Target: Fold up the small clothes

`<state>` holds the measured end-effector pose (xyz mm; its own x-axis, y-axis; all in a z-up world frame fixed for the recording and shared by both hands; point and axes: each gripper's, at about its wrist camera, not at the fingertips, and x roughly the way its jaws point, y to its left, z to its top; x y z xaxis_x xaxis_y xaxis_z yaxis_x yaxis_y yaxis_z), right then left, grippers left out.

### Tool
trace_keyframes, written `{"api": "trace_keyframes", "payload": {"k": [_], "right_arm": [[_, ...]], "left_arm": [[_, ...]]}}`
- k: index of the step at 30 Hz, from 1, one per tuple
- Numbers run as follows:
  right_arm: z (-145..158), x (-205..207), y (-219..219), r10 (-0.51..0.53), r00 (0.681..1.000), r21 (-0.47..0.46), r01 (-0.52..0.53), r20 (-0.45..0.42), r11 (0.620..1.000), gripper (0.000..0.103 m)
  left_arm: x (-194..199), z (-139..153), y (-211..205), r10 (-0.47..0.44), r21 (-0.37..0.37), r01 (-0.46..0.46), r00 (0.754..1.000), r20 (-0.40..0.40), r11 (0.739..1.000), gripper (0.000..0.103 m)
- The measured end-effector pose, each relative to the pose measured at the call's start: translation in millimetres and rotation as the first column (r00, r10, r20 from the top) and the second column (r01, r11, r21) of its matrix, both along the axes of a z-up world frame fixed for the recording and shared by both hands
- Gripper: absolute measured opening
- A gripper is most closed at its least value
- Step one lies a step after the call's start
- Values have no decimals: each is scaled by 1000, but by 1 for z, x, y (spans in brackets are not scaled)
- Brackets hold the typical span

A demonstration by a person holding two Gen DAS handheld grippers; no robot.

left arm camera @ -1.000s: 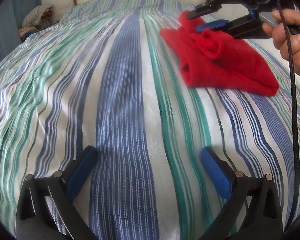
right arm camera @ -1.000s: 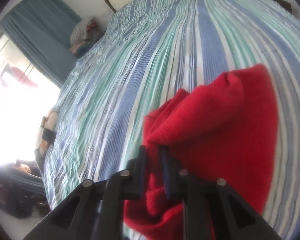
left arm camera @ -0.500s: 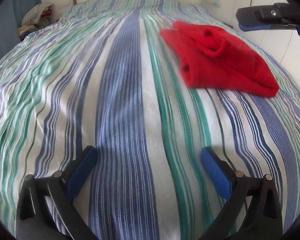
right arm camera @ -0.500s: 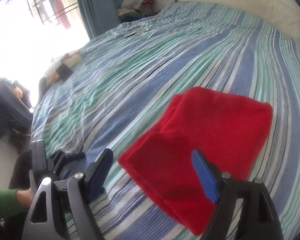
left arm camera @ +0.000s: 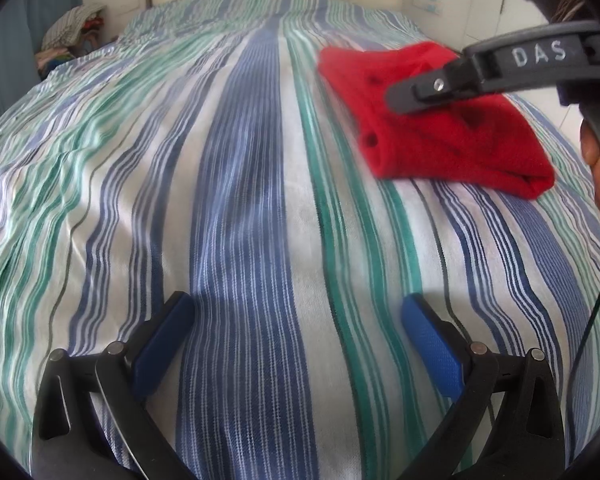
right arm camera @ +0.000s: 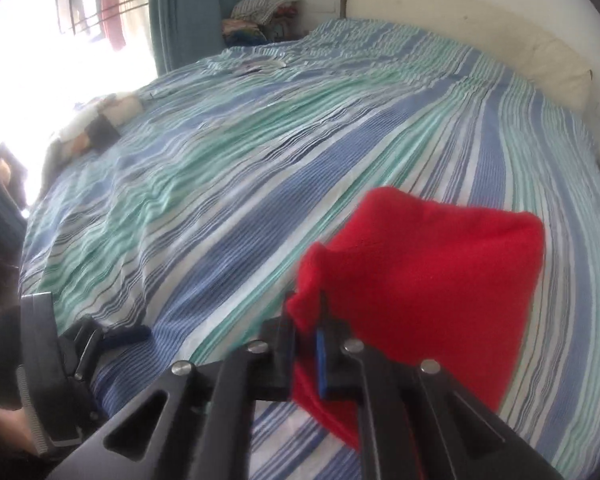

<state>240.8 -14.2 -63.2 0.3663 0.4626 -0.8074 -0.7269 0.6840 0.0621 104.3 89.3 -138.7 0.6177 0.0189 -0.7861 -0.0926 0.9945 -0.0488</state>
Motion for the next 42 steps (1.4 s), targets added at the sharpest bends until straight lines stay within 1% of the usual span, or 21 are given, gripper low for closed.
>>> {"api": "trace_keyframes", "payload": {"k": [1,3,4,6,9,11,13,14,15,17,21,23,26,30,32,33,34,35,37,39,42], "right_arm": [[-17,5,7,6,997,-6,-6,-71,1000,16],[-48,9,14,-4,985,-25,-1,-175,1000,41],[-51,5,11,-1,984,1,1,-179,1000,44],[-35,-10,1,30,984,96,-13,-175,995,60],[6,-29,-32,80,986,252,-41,-147,967,61],[29,-33,-64,20,997,264,1,-76,965,61],[38,-24,-97,-80,996,225,86,-39,971,61],[36,-18,-109,-114,992,198,121,-45,973,59],[30,-11,-119,-139,988,177,149,-65,973,51],[8,0,-129,-169,978,143,186,-123,972,43],[-58,3,-131,-217,950,-3,222,-225,975,40],[-55,-6,-138,-245,952,35,255,-182,966,40],[-35,-23,-153,-283,940,92,304,-189,948,49],[-24,-55,-181,-305,943,110,319,-132,941,77],[-28,-66,-196,-320,938,95,333,-133,938,77],[-31,-68,-205,-332,932,87,347,-144,934,77],[-34,-68,-213,-348,924,85,364,-156,928,77],[-35,-67,-219,-365,916,92,383,-166,919,77],[-33,-58,-229,-391,902,122,415,-184,901,77],[-28,-38,-230,-410,889,156,443,-202,883,77],[-16,1,-221,-413,884,240,460,-221,855,80]], "left_arm": [[0,0,-1,0,1,0,1000,2,1000,103],[-1,1,-1,0,2,0,1000,5,1000,103],[-1,1,-1,0,2,0,1000,5,1000,103],[-2,0,0,0,0,0,1000,5,1000,103],[-3,0,0,-1,-4,1,1000,5,1000,103],[-3,1,0,-1,-3,1,1000,5,1000,103],[-3,1,0,0,-2,0,1000,5,1000,103],[-4,1,0,-1,-2,1,1000,5,1000,103],[-4,1,0,0,-1,1,1000,5,1000,103],[-4,1,0,0,1,0,1000,6,1000,103],[-5,1,-1,0,6,-1,1000,8,1000,103],[-6,2,-1,1,7,-1,1000,10,1000,103],[-6,1,-2,1,9,-1,1000,9,1000,103],[-6,6,0,6,-2,-6,1000,-18,1000,102],[-3,19,7,3,-96,-8,999,-53,995,101],[-2,30,14,-14,-214,6,999,-35,977,101],[1,42,21,-29,-337,28,1000,2,941,101],[7,54,24,-35,-420,46,999,33,906,102],[32,75,21,-48,-471,70,997,57,879,102],[69,88,15,-62,-474,80,997,52,877,102],[124,86,10,-46,-475,53,999,27,878,102]]}}
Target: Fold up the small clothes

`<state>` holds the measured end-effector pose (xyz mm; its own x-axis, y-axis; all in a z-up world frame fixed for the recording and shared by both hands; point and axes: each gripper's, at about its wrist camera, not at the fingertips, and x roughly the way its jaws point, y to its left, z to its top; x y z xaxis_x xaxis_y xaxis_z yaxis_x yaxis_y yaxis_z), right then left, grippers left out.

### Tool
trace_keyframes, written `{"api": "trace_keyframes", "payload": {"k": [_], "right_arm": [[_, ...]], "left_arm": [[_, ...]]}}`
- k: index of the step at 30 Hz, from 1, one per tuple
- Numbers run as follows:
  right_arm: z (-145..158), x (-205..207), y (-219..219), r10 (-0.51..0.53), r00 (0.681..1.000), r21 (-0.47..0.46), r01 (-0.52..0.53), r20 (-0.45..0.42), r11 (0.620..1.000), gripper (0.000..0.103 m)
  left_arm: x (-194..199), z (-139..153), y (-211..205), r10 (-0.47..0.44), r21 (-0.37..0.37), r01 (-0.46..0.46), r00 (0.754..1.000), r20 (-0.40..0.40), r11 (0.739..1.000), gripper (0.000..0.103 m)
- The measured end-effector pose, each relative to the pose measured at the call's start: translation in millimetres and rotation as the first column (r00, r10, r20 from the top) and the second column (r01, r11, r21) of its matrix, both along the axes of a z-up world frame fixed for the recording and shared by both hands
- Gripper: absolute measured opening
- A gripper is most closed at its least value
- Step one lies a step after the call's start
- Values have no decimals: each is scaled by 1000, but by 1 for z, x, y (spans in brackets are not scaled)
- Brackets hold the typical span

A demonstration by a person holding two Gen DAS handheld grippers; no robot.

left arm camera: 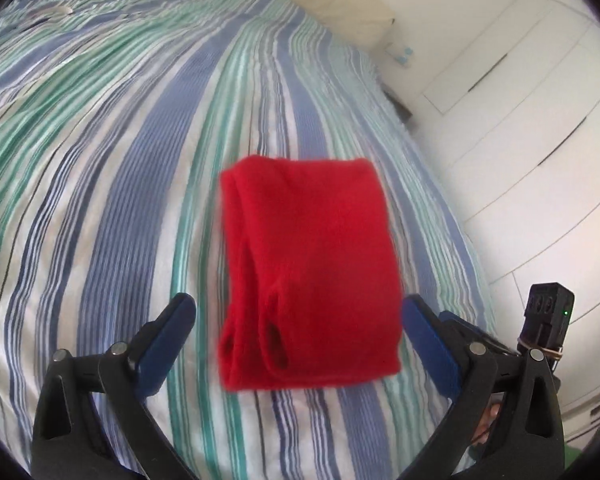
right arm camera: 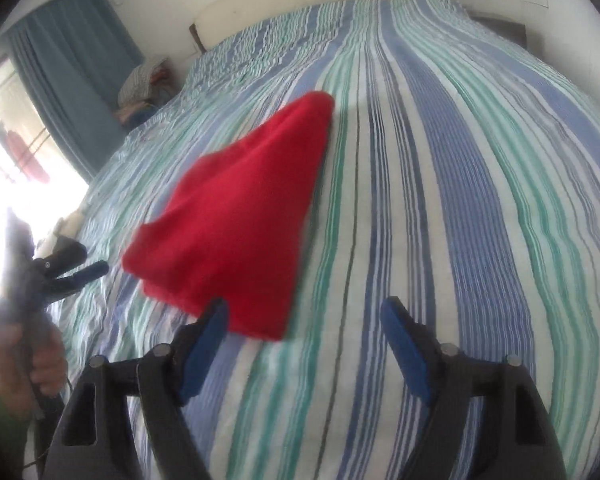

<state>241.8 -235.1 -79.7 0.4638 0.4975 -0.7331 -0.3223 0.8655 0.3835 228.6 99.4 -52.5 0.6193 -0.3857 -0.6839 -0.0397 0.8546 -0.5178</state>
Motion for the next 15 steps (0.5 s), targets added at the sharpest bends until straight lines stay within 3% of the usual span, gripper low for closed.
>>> {"api": "trace_keyframes", "payload": {"k": [2,5,8,10,11,12,14,15], "right_arm": [[4,31,14,5,1000,41,-5,-1,999,84],[-7,78,36,27,999,91,-22,-45,996,85],[-38,114,50,17,987,149,7,-158,989,83],[-59,122,62,36,976,180,3,-214,984,52],[-63,121,74,42,978,105,-20,-204,994,39],[-59,115,91,57,988,-16,-60,-145,998,37],[-42,95,128,148,989,-264,-142,3,954,32],[-34,86,140,181,982,-333,-153,52,930,31]], "left_arm": [[31,-15,-3,-3,52,6,999,-53,999,102],[57,-52,0,33,179,4,979,-203,984,101],[53,-68,11,59,106,-37,975,-215,994,101],[54,-72,4,24,89,-4,974,-225,996,84],[55,-72,-5,-18,90,39,974,-225,995,44],[56,-72,-13,-58,78,77,974,-220,994,25],[55,-60,-23,-58,160,90,979,-193,983,19],[53,-52,-24,-64,168,93,983,-173,981,18]]}}
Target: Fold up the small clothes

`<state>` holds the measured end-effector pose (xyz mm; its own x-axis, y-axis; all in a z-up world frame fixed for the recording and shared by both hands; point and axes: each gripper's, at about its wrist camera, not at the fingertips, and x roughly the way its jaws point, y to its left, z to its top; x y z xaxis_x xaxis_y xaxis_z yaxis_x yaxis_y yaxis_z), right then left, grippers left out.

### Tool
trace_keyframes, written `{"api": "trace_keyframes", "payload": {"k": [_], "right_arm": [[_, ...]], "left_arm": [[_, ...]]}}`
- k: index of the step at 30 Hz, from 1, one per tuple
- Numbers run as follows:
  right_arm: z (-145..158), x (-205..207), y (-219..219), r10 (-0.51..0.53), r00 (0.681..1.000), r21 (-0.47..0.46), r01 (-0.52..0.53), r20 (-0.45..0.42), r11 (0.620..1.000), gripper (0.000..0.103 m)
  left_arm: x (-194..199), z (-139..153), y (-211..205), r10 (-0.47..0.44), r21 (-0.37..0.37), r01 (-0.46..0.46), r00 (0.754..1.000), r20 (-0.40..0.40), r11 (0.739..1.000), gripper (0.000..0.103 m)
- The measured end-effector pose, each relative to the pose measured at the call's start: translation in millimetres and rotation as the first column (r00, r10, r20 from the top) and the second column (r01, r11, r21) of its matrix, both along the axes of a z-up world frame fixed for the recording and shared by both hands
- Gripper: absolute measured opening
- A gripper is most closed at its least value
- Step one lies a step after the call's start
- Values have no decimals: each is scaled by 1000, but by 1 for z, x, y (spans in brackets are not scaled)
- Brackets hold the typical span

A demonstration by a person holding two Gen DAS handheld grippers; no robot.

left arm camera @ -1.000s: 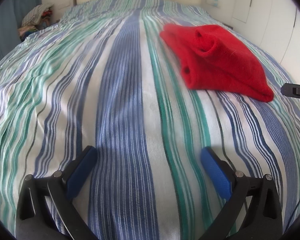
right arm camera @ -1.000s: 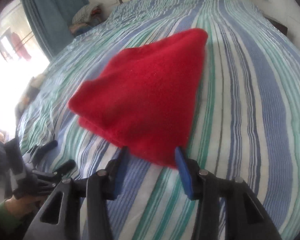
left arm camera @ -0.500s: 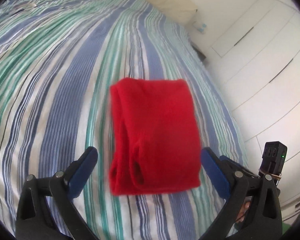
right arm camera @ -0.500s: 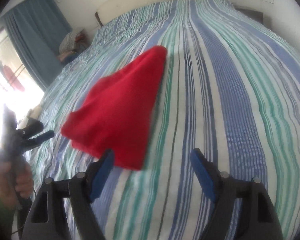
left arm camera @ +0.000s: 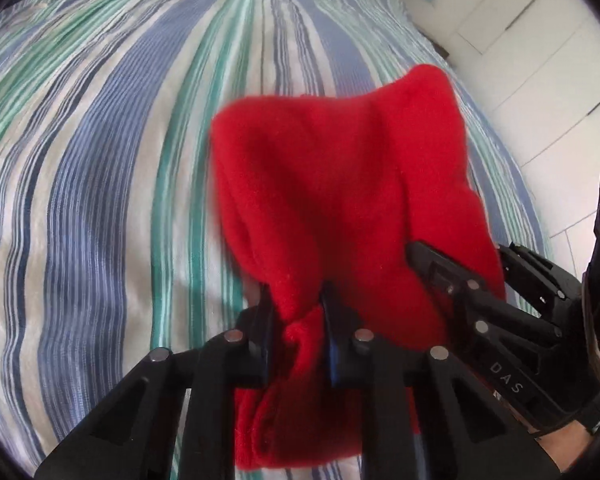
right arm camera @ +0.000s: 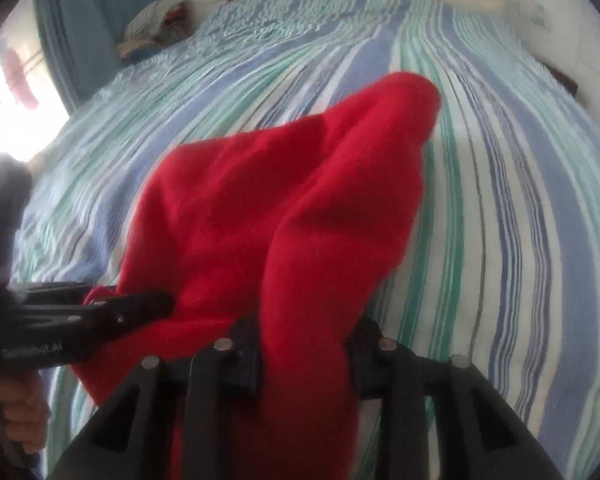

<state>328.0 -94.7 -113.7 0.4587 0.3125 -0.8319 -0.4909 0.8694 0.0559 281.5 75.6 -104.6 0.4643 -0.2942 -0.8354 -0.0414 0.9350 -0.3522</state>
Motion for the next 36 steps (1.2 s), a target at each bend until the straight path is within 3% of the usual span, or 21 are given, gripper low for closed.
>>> {"api": "trace_keyframes", "payload": {"k": [2,8,10,11,12,13,15,16,20,24,27,30,32,36], "right_arm": [[21,-10,5,23,998,-1,-23,66,1000,30],[112,-12,-15,-13,976,211,-34,217,977,29],[135,-7,-18,-29,969,274,-41,246,961,30],[140,0,-18,-33,973,304,-39,229,952,31],[139,10,-18,-36,982,330,-29,188,944,36],[132,22,-18,-43,991,343,-4,130,939,43],[105,35,-26,-74,997,297,68,11,952,82],[89,35,-32,-102,995,249,105,-25,963,85],[41,-12,-71,-145,988,92,149,-47,985,87],[25,-76,-100,-163,986,42,165,-33,985,91],[37,-115,-112,-176,984,50,176,-1,983,101],[56,-140,-117,-174,984,76,172,27,982,101],[70,-150,-118,-176,984,90,172,35,981,101],[97,-168,-113,-157,985,96,151,64,984,102]], "left_arm": [[-7,25,5,6,-18,-5,998,62,1000,17],[-19,120,18,8,-7,-6,954,299,1000,18],[-16,126,22,7,-12,-4,958,287,1000,22],[-10,116,24,6,-17,-2,972,236,1000,35],[-6,99,28,10,-17,-7,985,171,1000,55],[-5,78,31,26,8,-27,994,108,1000,64],[-22,41,33,61,136,-63,998,23,989,67],[-37,27,31,52,195,-54,999,13,979,67],[-105,9,12,6,355,-22,999,46,935,79],[-140,42,-16,-5,438,-67,987,161,897,98],[-153,73,-28,18,443,-137,965,263,886,100],[-157,96,-33,59,442,-189,955,290,877,102],[-164,106,-36,80,440,-212,951,300,873,102],[-175,117,-33,113,395,-215,957,265,893,102]]}}
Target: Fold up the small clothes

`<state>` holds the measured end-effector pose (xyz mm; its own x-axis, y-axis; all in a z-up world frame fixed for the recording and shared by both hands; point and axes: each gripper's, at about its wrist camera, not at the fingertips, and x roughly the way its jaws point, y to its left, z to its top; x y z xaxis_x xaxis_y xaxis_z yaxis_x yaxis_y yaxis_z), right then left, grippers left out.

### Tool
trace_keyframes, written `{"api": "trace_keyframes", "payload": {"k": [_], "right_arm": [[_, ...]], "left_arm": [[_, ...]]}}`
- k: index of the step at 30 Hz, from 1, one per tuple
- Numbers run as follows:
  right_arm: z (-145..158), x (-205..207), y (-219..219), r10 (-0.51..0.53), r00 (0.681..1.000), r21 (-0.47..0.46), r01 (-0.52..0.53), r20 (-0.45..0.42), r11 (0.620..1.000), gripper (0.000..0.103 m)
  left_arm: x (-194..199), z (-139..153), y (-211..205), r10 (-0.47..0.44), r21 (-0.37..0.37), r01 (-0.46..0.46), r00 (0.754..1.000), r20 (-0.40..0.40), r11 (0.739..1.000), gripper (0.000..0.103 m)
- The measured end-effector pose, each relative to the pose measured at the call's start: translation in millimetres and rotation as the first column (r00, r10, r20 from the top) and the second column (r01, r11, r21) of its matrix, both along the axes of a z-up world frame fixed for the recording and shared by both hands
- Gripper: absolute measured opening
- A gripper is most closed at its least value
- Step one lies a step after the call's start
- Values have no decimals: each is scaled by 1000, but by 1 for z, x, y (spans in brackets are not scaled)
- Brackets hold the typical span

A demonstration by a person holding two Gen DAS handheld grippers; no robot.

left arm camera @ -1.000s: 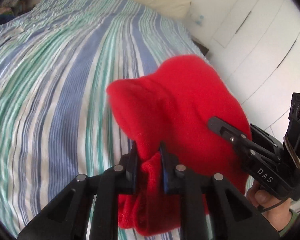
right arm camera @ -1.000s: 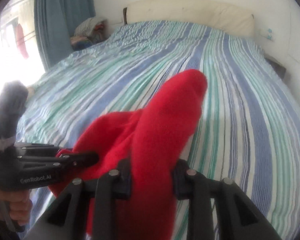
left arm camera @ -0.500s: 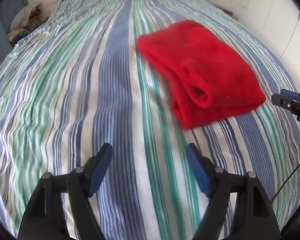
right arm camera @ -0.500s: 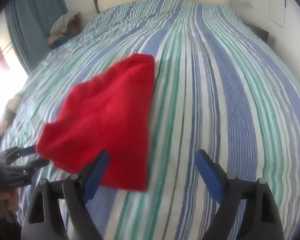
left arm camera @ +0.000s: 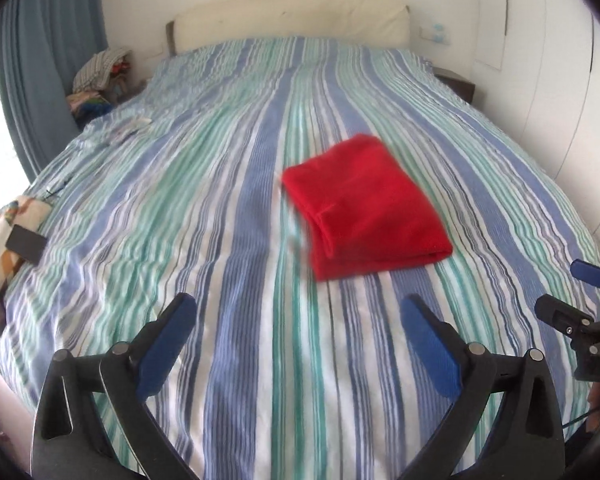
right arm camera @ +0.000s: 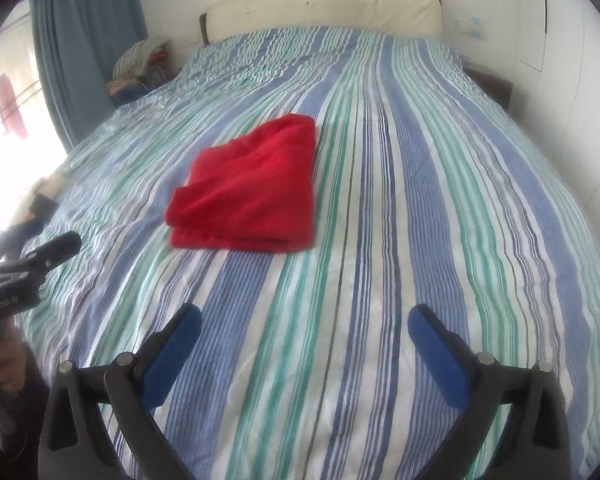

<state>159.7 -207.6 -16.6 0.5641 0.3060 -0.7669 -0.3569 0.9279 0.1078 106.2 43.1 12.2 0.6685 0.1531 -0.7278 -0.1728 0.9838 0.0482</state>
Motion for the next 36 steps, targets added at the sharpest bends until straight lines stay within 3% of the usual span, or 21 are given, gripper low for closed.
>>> {"api": "trace_keyframes", "payload": {"k": [3,9,20,36], "right_arm": [[16,-13,5,21,1000,4,-21,16,1000,102],[34,-33,17,39,999,-14,-39,7,999,102],[56,-62,24,34,997,-59,-37,-64,998,102],[100,-93,38,23,999,-177,-14,46,984,102]], "left_arm": [[-13,3,-5,10,18,-9,999,-38,1000,102],[-37,13,-10,22,92,-18,999,-42,996,102],[-63,28,-17,10,45,-6,997,-81,999,103],[-72,50,-23,26,-1,-26,996,-88,1000,103]]}}
